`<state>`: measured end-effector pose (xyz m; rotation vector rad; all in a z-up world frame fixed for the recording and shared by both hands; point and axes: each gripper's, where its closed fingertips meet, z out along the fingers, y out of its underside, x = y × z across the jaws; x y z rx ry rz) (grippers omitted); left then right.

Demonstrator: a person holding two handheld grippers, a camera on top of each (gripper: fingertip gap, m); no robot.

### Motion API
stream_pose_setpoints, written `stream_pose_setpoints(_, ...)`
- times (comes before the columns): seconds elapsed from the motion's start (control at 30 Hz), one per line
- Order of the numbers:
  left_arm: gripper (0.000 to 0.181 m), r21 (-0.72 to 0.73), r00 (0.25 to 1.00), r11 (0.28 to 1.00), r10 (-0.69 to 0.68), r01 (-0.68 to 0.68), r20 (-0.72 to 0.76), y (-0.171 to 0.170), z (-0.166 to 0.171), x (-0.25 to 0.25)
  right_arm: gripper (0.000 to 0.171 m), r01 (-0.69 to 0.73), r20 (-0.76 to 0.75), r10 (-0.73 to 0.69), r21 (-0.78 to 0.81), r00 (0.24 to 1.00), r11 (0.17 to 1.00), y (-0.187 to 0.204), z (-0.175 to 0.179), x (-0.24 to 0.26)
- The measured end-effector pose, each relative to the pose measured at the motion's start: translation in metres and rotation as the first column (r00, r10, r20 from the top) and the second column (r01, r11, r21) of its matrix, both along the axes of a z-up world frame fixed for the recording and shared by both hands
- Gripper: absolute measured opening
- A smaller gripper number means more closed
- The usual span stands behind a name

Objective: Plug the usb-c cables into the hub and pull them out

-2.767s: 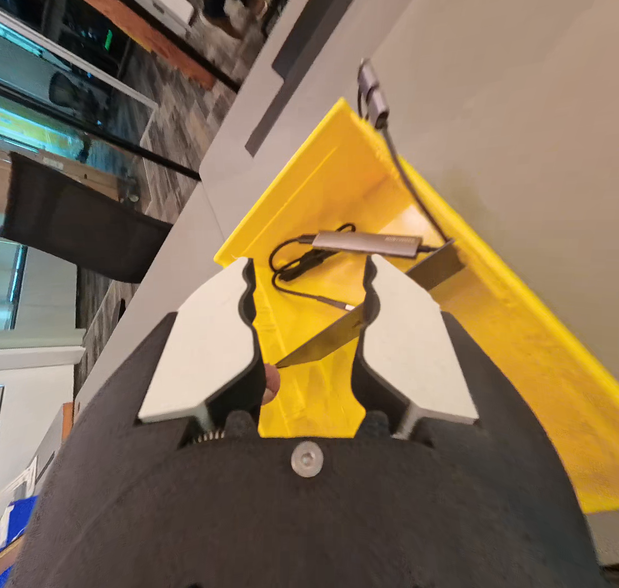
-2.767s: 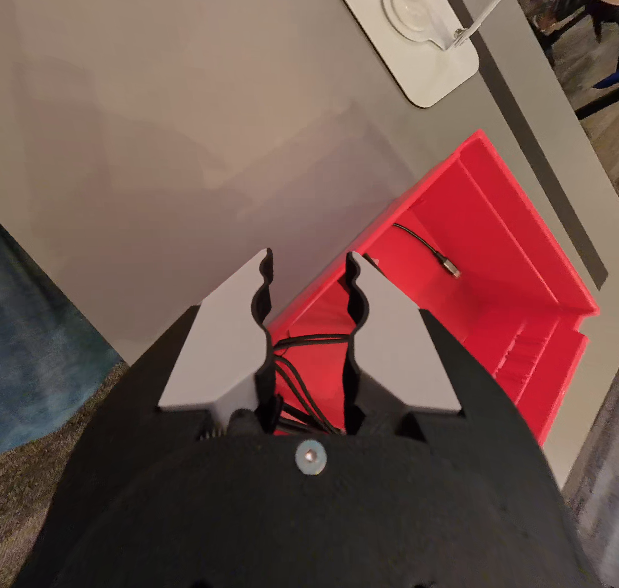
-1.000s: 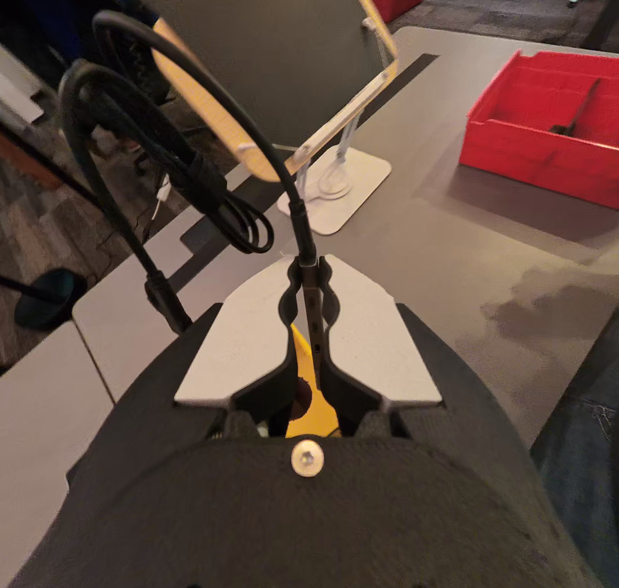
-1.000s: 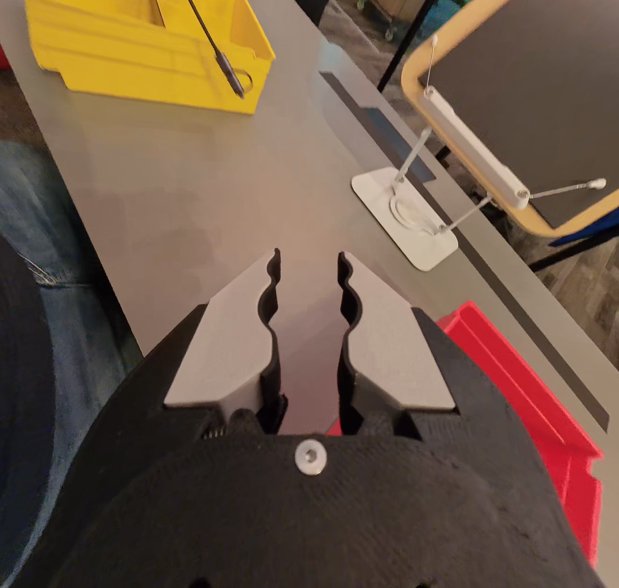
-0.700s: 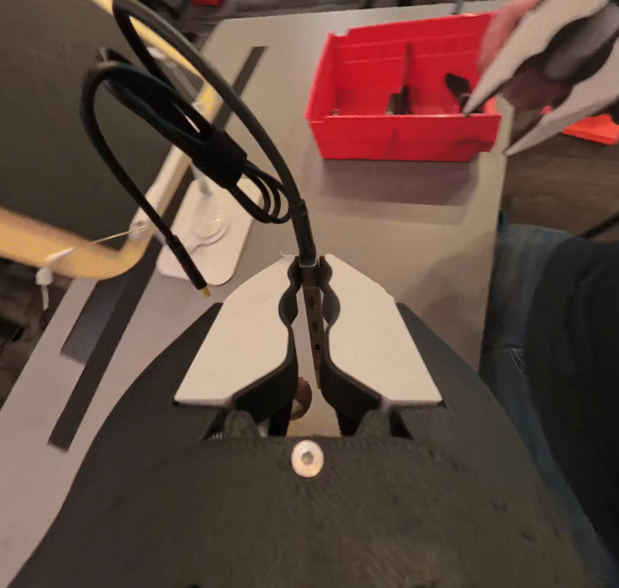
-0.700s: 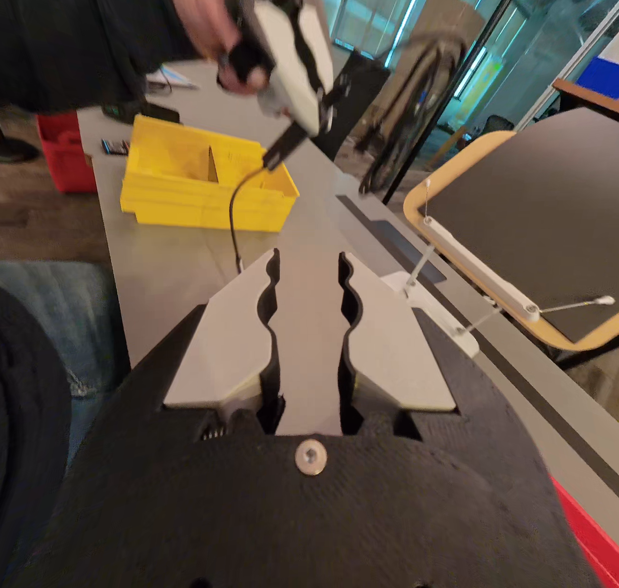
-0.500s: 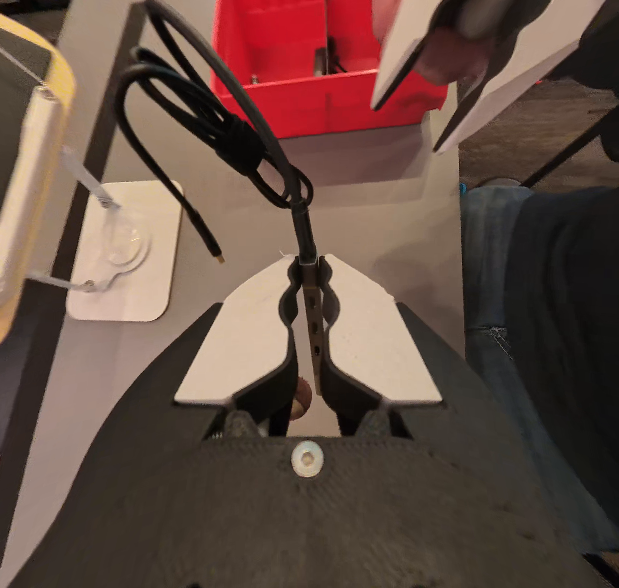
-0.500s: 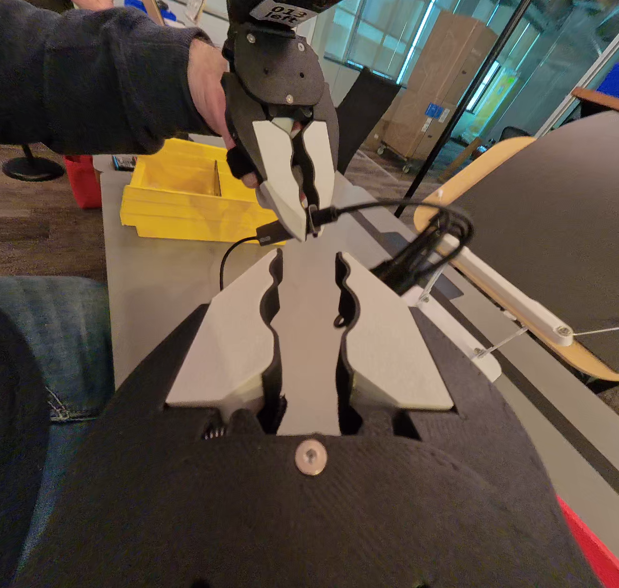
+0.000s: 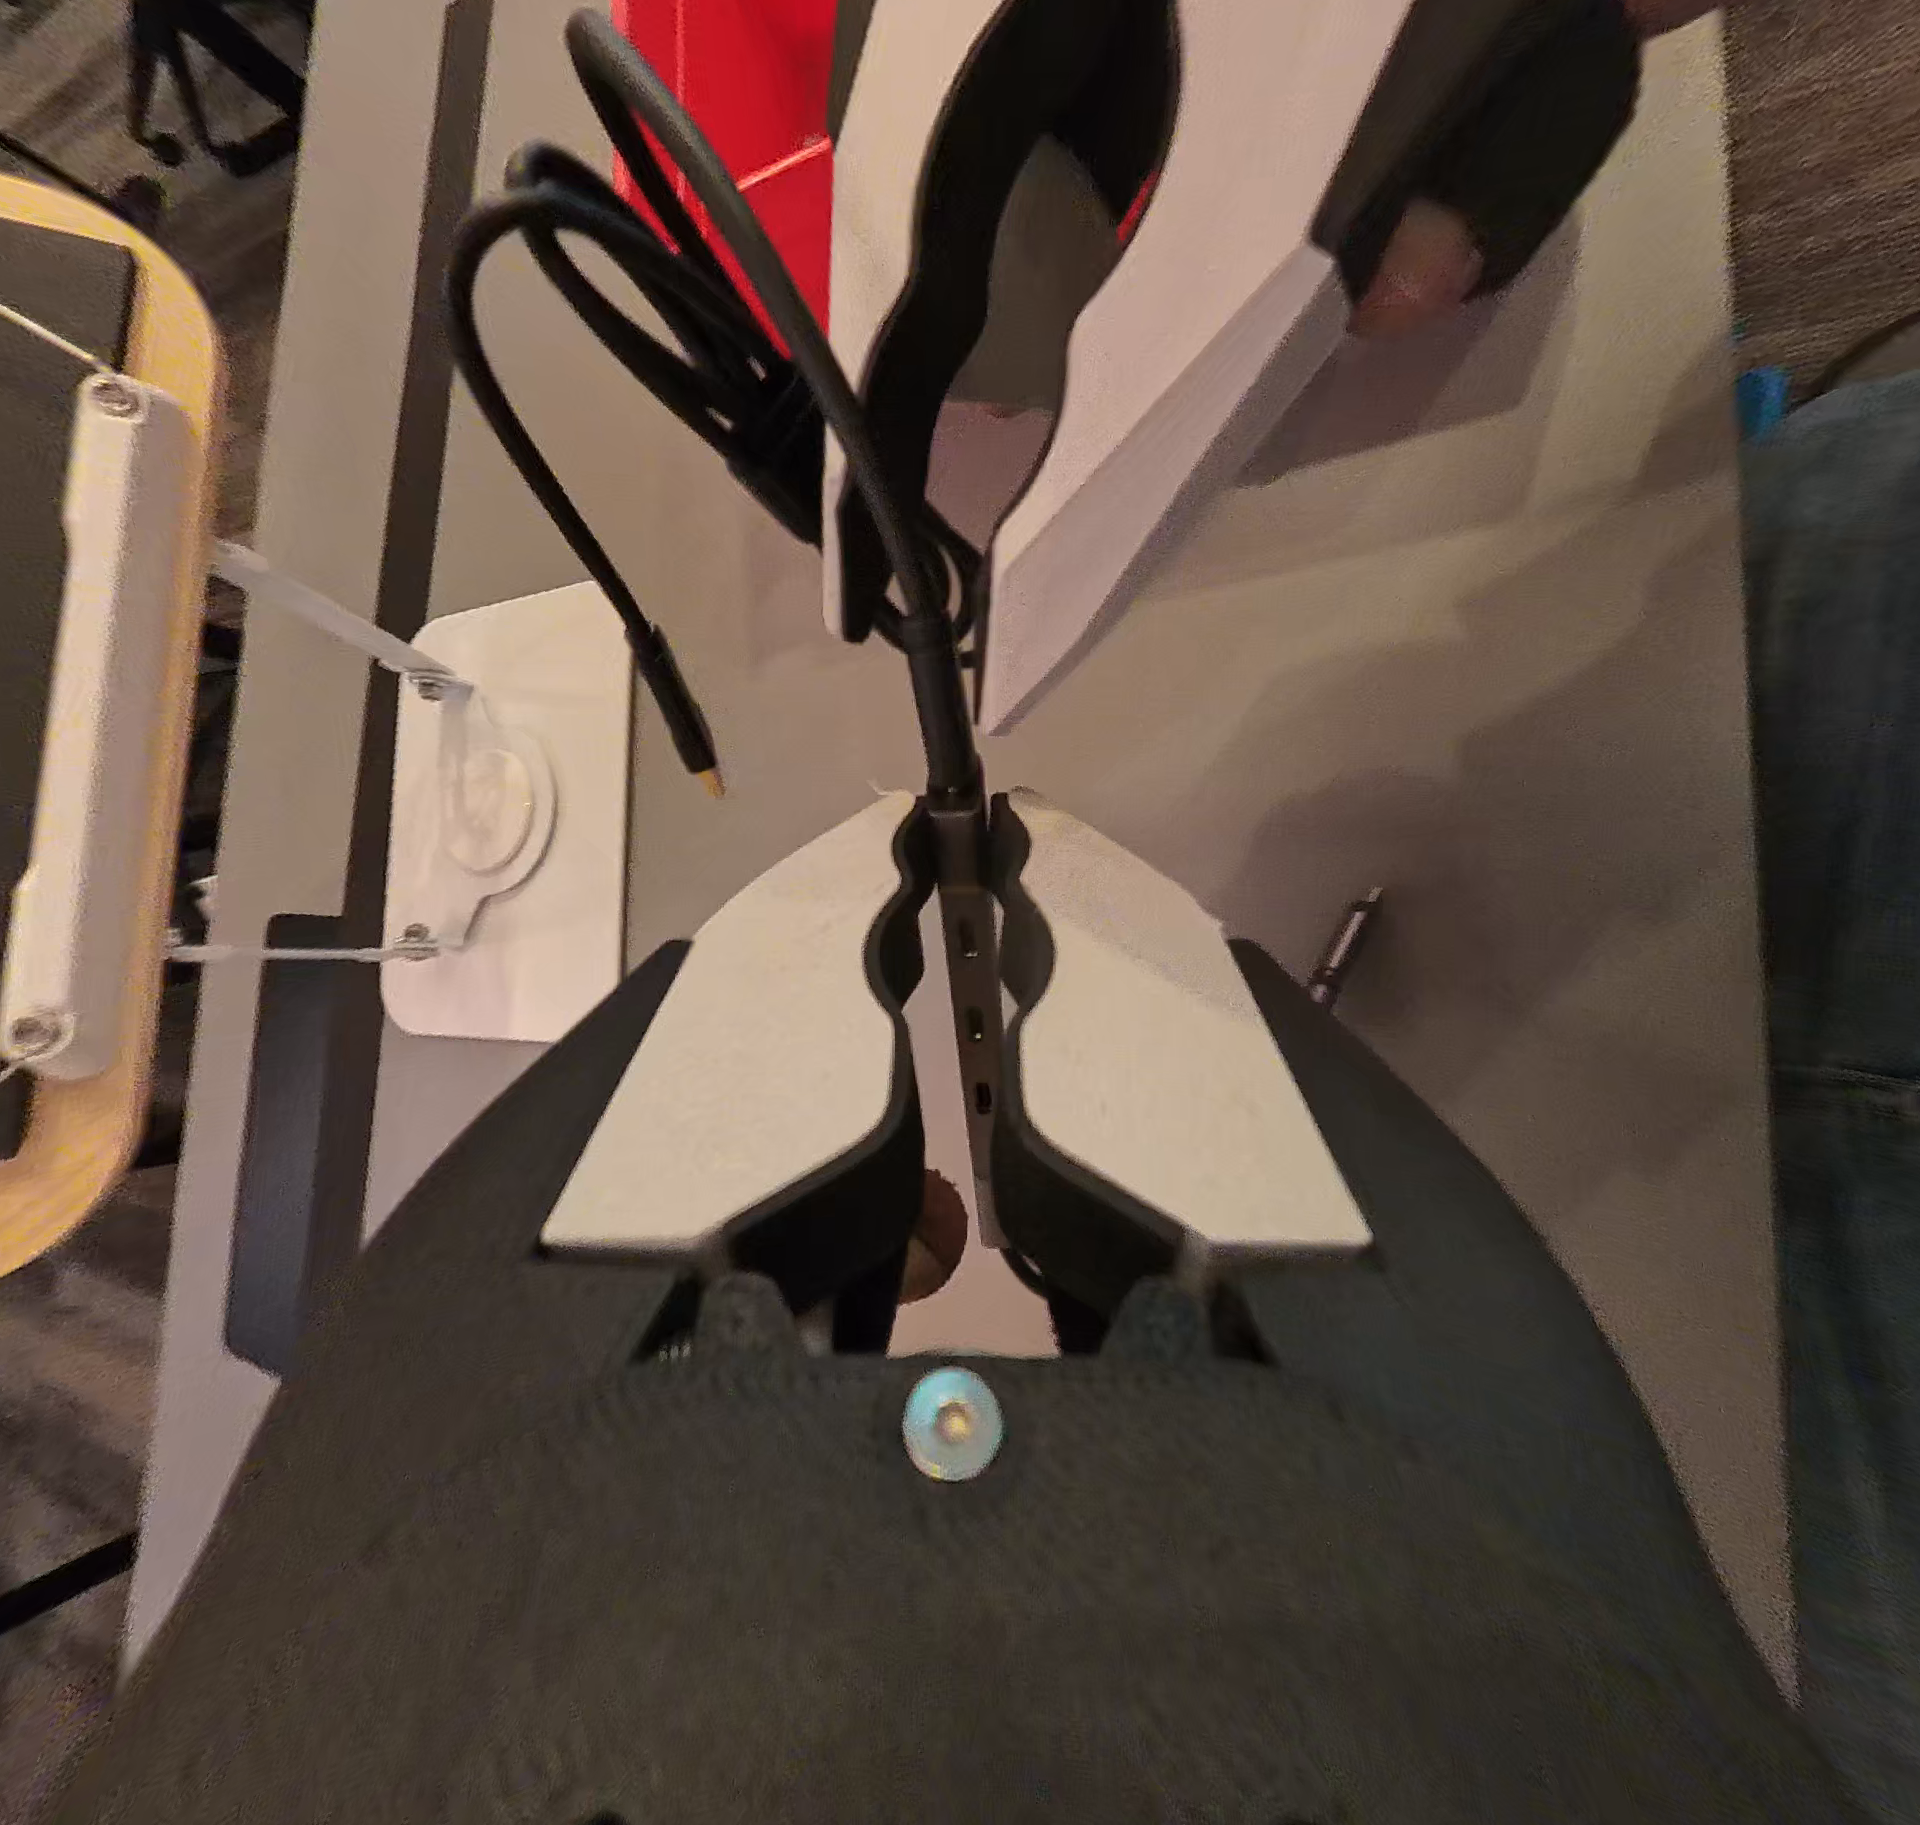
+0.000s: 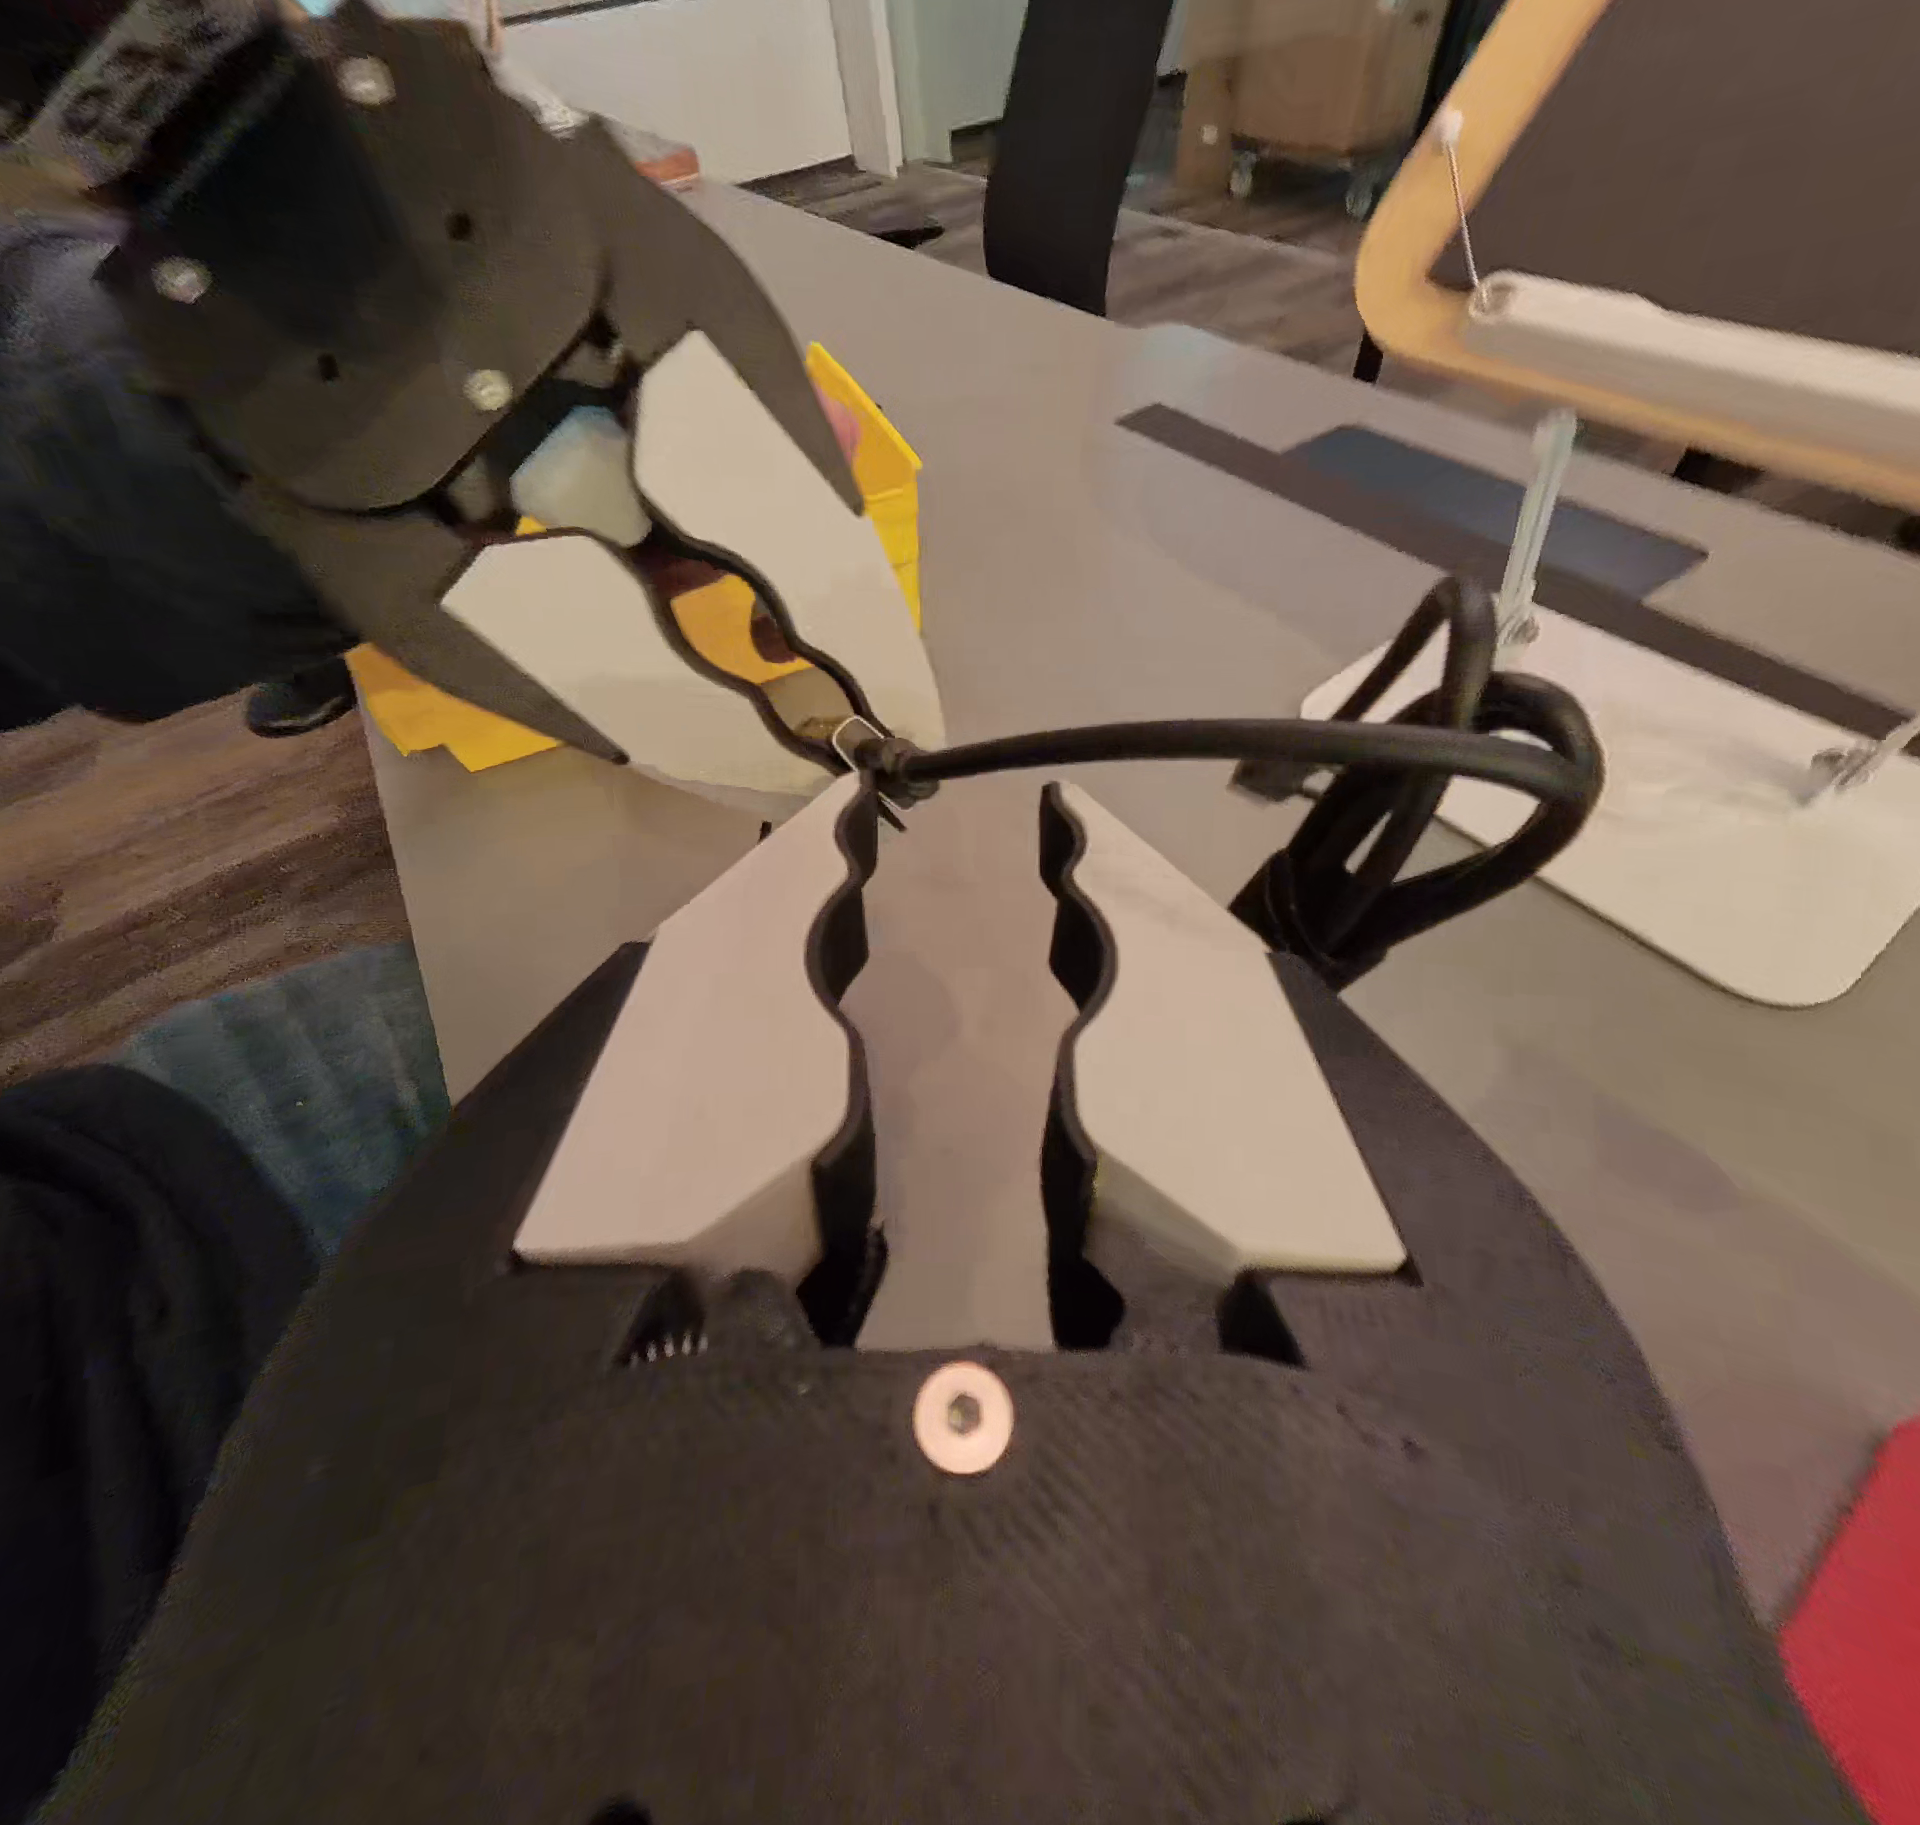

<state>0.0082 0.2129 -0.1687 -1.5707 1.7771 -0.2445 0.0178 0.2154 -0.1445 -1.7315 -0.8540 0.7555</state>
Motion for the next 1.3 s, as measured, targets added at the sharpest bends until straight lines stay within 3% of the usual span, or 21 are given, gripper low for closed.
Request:
stream_pose_setpoints(0.13, 0.009, 0.220, 0.996, 0.973, 0.076, -0.065, -0.040, 0.012, 0.001, 0.000, 0.023, 0.020, -0.070, -0.029, -0.123, 0.997, 0.992, 0.005, -0.006, -0.003)
stream_pose_setpoints(0.3, 0.009, 0.504, 0.982, 0.860, 0.152, -0.077, -0.111, 0.023, 0.003, -0.001, 0.022, -0.007, -0.167, -0.028, -0.206, 0.986, 0.978, 0.004, -0.005, -0.010)
stream_pose_setpoints(0.33, 0.010, 0.530, 0.981, 0.845, 0.160, -0.080, -0.108, 0.023, 0.003, -0.001, 0.014, -0.002, -0.178, -0.037, -0.215, 0.983, 0.977, 0.005, -0.005, -0.010)
stream_pose_setpoints(0.5, 0.009, 0.632, 0.975, 0.768, 0.203, -0.103, -0.088, 0.026, 0.007, -0.003, 0.010, -0.005, -0.210, -0.038, -0.198, 0.977, 0.980, 0.006, -0.006, -0.011)
stream_pose_setpoints(0.63, 0.009, 0.653, 0.977, 0.748, 0.205, -0.120, -0.056, 0.027, 0.009, -0.004, 0.010, -0.010, -0.232, -0.019, -0.123, 0.973, 0.992, 0.005, -0.003, -0.013)
stream_pose_setpoints(0.73, 0.012, 0.617, 0.982, 0.776, 0.189, -0.134, -0.025, 0.025, 0.009, -0.005, 0.009, -0.011, -0.246, -0.007, -0.070, 0.969, 0.997, 0.004, -0.001, -0.014)
stream_pose_setpoints(0.9, 0.061, 0.520, 0.986, 0.850, 0.146, -0.082, -0.083, 0.018, -0.001, -0.020, 0.010, -0.053, -0.270, 0.046, -0.016, 0.962, 0.998, 0.002, 0.000, -0.011)
stream_pose_setpoints(0.97, 0.066, 0.445, 0.990, 0.889, 0.139, -0.109, -0.037, 0.014, 0.004, -0.028, 0.010, -0.092, -0.264, 0.091, 0.010, 0.960, 0.996, -0.003, -0.001, -0.012)
stream_pose_setpoints(1.13, 0.070, 0.100, 0.980, 0.991, 0.072, -0.092, 0.184, -0.006, 0.032, -0.038, 0.010, -0.149, -0.262, 0.158, 0.054, 0.952, 0.987, -0.011, -0.003, -0.016)
stream_pose_setpoints(1.3, 0.067, -0.151, 0.963, 0.988, 0.003, 0.039, 0.269, -0.022, 0.033, -0.041, 0.010, -0.245, -0.241, 0.271, 0.134, 0.932, 0.960, -0.028, 0.002, -0.025)
